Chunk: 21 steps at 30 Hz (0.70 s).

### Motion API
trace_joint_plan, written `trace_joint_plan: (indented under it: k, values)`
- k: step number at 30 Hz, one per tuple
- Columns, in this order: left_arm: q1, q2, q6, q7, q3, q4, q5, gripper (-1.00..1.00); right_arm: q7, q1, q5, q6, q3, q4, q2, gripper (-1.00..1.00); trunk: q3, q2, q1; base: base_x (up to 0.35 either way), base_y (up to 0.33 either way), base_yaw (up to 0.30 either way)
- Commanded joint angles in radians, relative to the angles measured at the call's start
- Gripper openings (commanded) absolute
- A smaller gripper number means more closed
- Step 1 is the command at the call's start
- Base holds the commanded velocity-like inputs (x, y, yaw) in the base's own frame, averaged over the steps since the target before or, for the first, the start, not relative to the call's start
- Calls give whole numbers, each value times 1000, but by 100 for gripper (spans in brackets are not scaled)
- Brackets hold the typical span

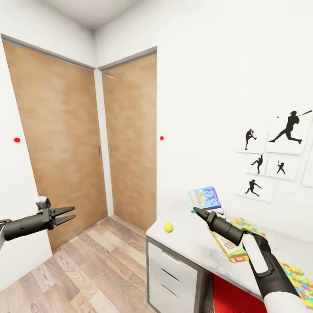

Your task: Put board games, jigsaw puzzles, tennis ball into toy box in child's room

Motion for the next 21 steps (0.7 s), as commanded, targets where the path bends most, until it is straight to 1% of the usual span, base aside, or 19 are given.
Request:
trace_joint_plan:
  k: [1, 17, 21]
  values:
    - [0, 0, 11, -4, 1, 0, 0, 100, 2, -1, -6, 7, -2, 1, 0, -100, 1, -1, 0, 0, 0, -256]
    - [0, 1, 10, -4, 1, 0, 0, 100, 1, -1, -5, 7, -2, -2, -1, -100, 16, -1, 0, 0, 0, -254]
    - [0, 1, 10, -4, 1, 0, 0, 100, 1, -1, -6, 7, -2, -1, -1, -100, 17, -1, 0, 0, 0, -91]
